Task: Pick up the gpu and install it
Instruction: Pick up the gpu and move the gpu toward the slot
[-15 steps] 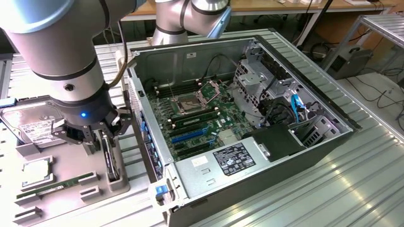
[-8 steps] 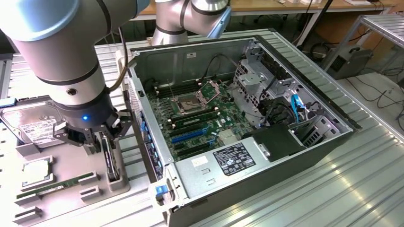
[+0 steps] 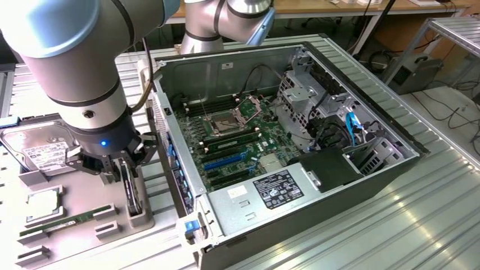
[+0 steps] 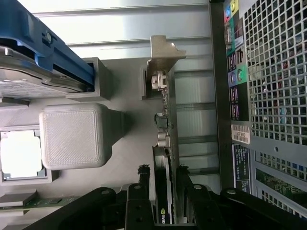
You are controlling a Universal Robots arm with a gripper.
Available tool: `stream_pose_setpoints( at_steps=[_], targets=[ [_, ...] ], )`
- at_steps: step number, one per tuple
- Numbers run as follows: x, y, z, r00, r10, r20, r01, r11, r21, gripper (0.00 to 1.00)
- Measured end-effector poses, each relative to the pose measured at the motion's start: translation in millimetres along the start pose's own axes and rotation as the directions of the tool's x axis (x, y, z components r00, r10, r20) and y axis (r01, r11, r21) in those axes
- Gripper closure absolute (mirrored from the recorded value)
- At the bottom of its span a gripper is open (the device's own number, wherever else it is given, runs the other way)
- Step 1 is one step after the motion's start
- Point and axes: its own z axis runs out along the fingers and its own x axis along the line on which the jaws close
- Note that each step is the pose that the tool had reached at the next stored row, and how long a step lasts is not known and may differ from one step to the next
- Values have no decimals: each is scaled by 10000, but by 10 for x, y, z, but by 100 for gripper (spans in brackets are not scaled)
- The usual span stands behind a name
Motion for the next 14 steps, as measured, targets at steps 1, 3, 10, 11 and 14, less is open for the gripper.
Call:
stream_pose_setpoints(
  at_steps=[1, 3, 10, 11, 14],
  targets=[
    [0, 0, 4, 10000, 0, -7, 0, 10000, 9, 64],
    [0, -1, 8, 10000, 0, -17, 0, 10000, 20, 64],
    [1, 0, 11, 10000, 1, -22, -1, 10000, 25, 73],
    [1, -1, 10, 10000, 0, -22, 0, 10000, 25, 73],
    [1, -1, 11, 10000, -25, -24, 25, 10000, 26, 73]
  ],
)
